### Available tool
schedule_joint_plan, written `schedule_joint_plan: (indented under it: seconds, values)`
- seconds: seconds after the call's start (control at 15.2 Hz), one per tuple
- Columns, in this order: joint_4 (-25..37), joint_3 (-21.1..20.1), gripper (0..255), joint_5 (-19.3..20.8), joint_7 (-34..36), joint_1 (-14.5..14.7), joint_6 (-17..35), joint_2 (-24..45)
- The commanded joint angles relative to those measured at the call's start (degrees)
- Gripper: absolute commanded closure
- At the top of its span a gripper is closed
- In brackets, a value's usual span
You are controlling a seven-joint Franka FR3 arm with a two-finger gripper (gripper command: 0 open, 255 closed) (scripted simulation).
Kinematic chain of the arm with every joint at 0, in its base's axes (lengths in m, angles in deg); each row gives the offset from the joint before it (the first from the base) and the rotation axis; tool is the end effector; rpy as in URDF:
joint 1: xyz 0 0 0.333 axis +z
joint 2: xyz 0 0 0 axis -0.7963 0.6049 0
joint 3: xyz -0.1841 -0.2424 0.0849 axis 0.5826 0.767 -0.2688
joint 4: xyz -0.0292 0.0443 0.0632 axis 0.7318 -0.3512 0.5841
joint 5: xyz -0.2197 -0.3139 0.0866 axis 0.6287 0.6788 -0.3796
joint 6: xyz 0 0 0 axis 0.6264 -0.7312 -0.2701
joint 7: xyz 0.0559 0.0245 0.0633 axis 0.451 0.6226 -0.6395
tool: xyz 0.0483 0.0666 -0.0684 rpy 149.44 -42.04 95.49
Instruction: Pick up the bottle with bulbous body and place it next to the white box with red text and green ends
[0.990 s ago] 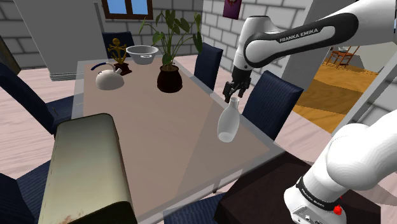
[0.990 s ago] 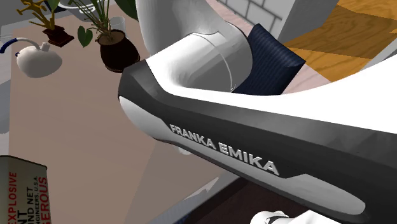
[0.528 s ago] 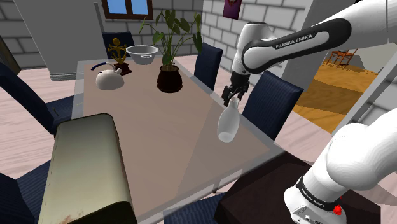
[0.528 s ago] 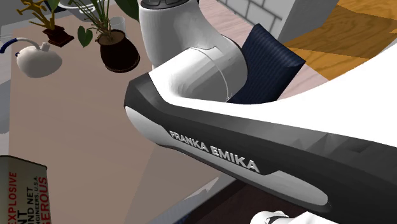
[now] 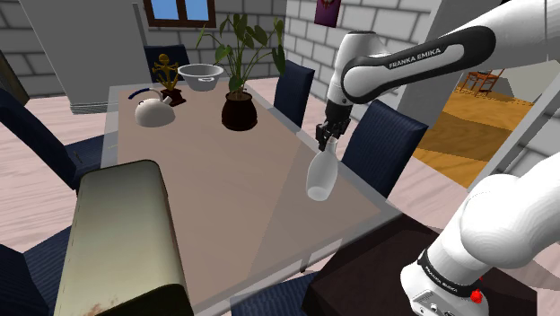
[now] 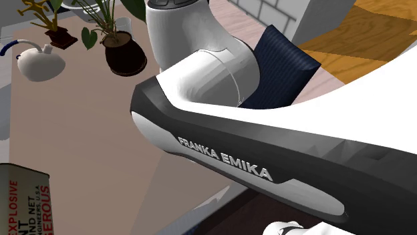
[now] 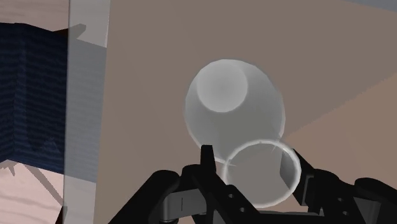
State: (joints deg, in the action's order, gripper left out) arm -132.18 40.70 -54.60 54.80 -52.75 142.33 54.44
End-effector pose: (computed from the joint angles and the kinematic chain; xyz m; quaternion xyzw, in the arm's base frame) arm 0.4348 -0.0270 0.4305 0.9977 -0.0625 0.0275 0.0008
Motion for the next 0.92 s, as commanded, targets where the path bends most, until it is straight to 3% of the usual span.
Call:
schedule_joint_plan:
  seconds: [0.0, 0.26, 0.86]
  values:
    - [0.0, 0.0, 255, 0.0, 0.0, 0.0, 0.0, 0.0]
    - [0.0, 0.0, 255, 0.0, 0.0, 0.0, 0.0, 0.0]
    - [5.0, -0.1, 255, 0.0, 0.0, 0.0, -7.4, -2.3]
